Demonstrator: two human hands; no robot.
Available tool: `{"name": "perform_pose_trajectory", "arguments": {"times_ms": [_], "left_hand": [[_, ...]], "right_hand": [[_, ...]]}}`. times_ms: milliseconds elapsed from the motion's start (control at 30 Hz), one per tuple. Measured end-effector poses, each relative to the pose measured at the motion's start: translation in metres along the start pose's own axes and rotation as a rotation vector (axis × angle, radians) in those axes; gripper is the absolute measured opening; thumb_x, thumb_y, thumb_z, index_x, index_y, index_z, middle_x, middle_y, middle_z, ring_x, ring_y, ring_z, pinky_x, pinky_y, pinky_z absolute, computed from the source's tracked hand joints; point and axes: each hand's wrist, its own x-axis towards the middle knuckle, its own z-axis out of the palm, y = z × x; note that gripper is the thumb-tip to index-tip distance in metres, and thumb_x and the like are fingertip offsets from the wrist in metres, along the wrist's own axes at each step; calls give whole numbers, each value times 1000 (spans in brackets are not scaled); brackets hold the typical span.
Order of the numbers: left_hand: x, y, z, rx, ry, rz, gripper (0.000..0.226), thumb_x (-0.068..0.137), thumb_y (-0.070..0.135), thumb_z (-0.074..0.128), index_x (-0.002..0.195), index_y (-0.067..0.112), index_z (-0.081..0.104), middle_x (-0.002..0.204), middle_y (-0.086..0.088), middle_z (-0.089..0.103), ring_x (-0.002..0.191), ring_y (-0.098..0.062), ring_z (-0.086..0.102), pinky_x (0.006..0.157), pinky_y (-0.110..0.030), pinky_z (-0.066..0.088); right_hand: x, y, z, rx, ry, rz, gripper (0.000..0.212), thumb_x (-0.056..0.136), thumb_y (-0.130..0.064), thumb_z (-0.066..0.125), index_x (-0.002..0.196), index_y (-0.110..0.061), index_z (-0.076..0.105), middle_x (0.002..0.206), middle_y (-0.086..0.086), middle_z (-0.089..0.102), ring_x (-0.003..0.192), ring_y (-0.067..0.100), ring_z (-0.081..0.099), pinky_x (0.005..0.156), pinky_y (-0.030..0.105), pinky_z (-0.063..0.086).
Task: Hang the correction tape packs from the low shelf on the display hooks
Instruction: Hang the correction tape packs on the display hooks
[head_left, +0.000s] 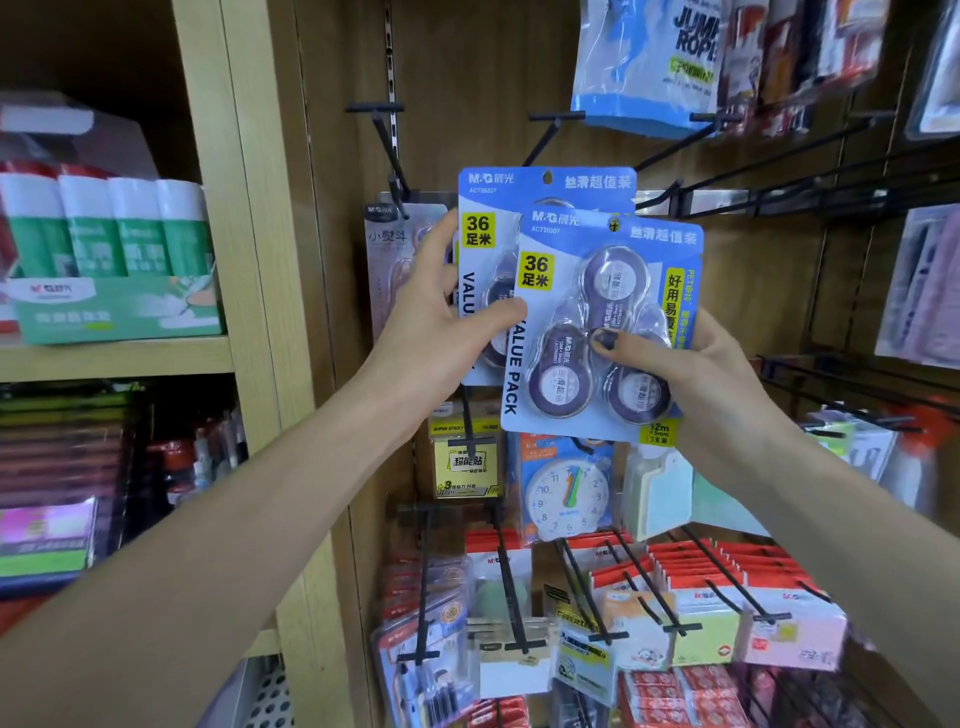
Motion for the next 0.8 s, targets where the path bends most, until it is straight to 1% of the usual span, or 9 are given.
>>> {"name": "perform_pose_trajectory", "arguments": {"times_ms": [67,133,200,333,433,533,600,700,800], "left_hand": [[-1,-1,0,32,4,-1,74,91,4,72,142,46,38,131,7,70,124,-15,66,109,-46,51],[-3,-1,1,46,7,-4,79,94,2,69,155,37,33,134,9,68,125,-11,65,110,-45,50],[-6,-1,1,60,11,10,80,96,0,66,159,34,29,135,11,67,123,-6,65,109,-41,52],[-9,-1,1,89,20,19,79,97,-1,63,160,31,27,137,8,66,119,-4,67,106,-34,54],[-5,-3,-1,130,22,16,82,96,4,65,161,32,23,143,7,62,126,-8,63,112,-40,50],[-1,-1,-1,161,18,38,73,97,4,63,157,28,31,136,9,67,121,-6,67,105,-35,54],[0,2,0,153,16,54,64,97,0,61,152,27,40,130,9,71,115,-4,69,101,-31,56],[4,-1,0,170,20,49,63,95,2,62,148,30,43,129,11,71,118,-6,68,108,-39,51],[12,-11,1,198,-4,-3,60,96,5,62,146,31,43,126,14,72,115,-3,69,109,-35,50]], "right_hand": [[1,0,-1,-10,-18,10,38,84,-2,77,121,-11,70,109,10,80,91,29,77,77,43,62],[0,-1,-2,-23,-20,6,36,84,-1,77,117,-14,71,107,8,81,90,27,78,77,42,63],[-2,-1,-1,-41,-26,-4,36,84,-2,77,117,-15,70,106,7,81,90,26,78,78,41,64],[-2,0,0,-41,-19,-5,37,81,-4,79,115,-15,70,103,6,81,87,24,78,75,38,63],[-2,-1,2,-45,-9,-2,35,82,-4,80,115,-12,72,102,8,81,87,26,78,79,43,64],[-1,-2,4,-18,16,-1,32,84,-3,78,115,-9,73,99,7,81,83,24,78,71,37,62],[1,-3,5,2,14,9,28,85,-4,77,113,-10,74,101,8,81,86,24,78,72,37,62],[4,-4,4,-17,15,31,20,86,-6,77,104,-15,77,98,7,82,84,23,79,72,37,64],[10,-3,4,-52,11,78,16,86,-9,79,100,-16,79,96,7,82,83,24,79,74,39,65]]}}
